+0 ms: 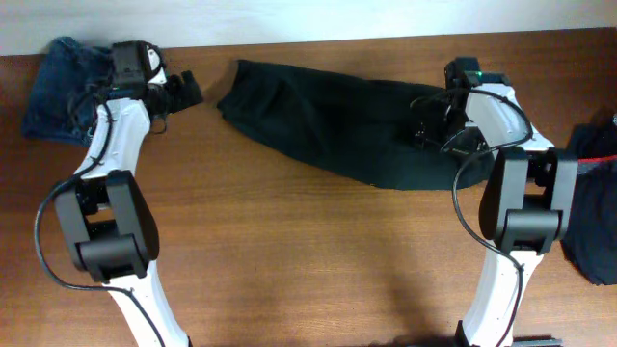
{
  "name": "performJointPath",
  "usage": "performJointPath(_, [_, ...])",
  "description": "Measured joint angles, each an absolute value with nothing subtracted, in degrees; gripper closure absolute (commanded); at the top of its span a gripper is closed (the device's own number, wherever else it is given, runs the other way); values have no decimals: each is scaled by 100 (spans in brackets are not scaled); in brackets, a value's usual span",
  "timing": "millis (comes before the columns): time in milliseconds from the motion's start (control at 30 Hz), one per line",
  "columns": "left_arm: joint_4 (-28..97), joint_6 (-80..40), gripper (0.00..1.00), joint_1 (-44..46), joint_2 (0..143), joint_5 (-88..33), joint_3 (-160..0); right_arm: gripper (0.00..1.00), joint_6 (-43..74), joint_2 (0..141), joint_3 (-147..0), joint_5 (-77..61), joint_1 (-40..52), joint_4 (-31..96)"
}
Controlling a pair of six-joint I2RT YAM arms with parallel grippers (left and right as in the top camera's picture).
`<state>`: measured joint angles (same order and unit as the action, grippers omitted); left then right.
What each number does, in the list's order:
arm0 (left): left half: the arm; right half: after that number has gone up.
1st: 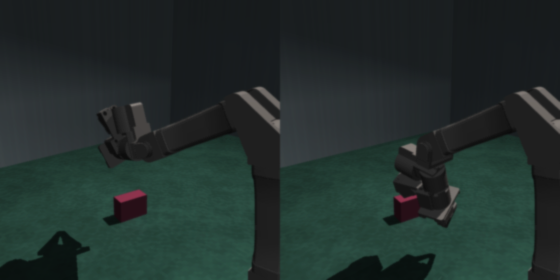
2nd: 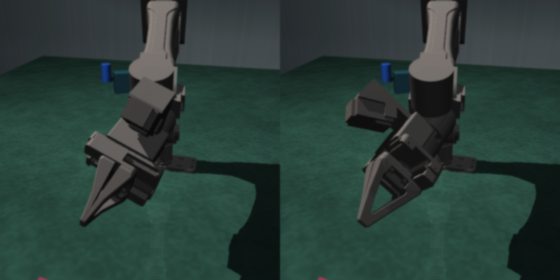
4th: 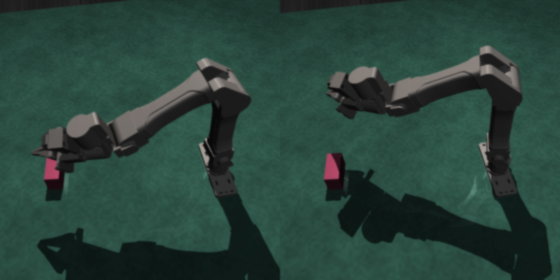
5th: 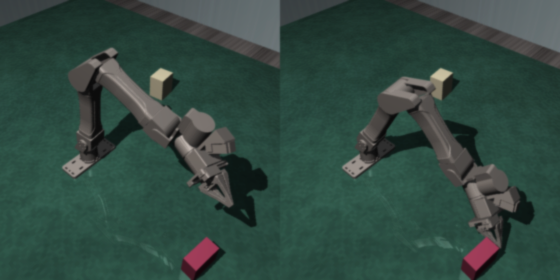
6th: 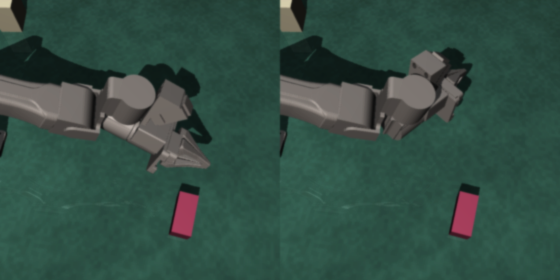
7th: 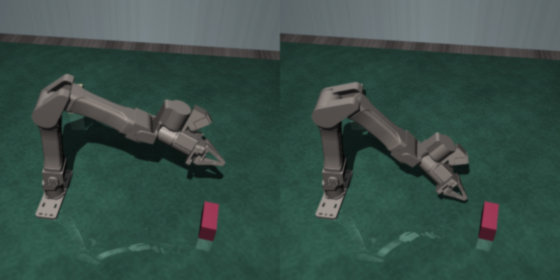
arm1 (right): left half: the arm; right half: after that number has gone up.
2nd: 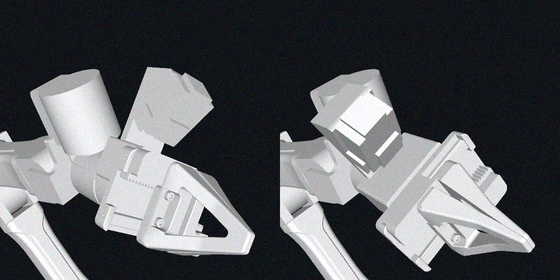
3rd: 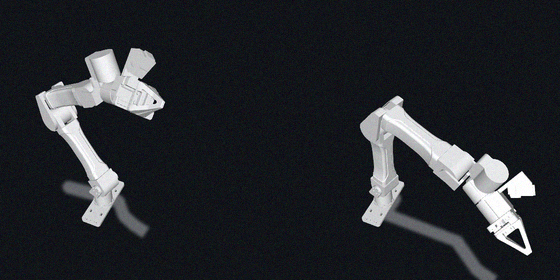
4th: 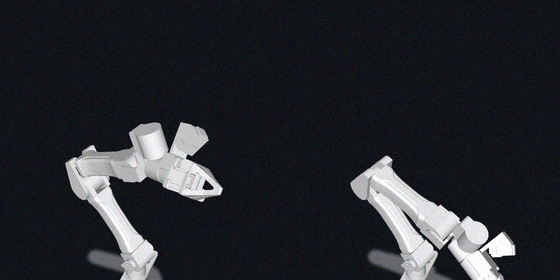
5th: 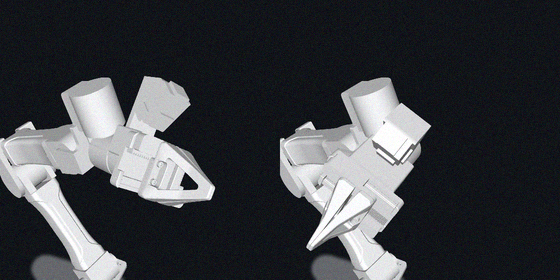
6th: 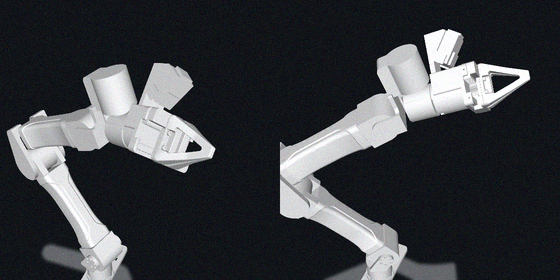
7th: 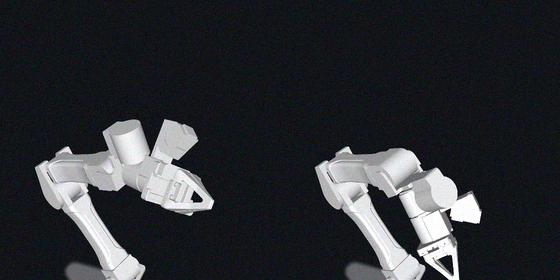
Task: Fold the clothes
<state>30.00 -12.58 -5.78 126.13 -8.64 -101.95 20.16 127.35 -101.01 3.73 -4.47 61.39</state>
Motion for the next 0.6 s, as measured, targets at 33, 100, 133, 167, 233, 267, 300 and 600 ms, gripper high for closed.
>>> performJointPath(33, [3063, -1238, 1, -572, 12613, -847, -10197, 1, 2053, 12737, -10302, 478, -458, 6254])
performJointPath(100, [3164, -1197, 1, -530, 12602, -825, -10197, 1, 2078, 12737, -10678, 582, -482, 6532])
performJointPath(133, [3223, -1188, 1, -521, 12589, -827, -10197, 1, 2084, 12739, -10895, 652, -489, 6687])
performJointPath(167, [3286, -1173, 1, -497, 12569, -823, -10197, 1, 2086, 12737, -11284, 825, -495, 6917])
performJointPath(233, [3361, -1155, 1, -467, 12460, -834, -10197, 1, 2106, 12735, -11745, 1107, -495, 7262])
performJointPath(267, [3363, -1155, 1, -456, 12427, -854, -10197, 1, 2102, 12733, -11839, 1142, -495, 7360])
performJointPath(300, [3376, -1155, 1, -440, 12355, -967, -10197, 1, 2108, 12733, -11924, 1142, -495, 7456])
performJointPath(600, [3972, -821, 25, 845, 12182, -1247, -10224, 1, 1514, 12735, -11522, -130, -495, 7229])
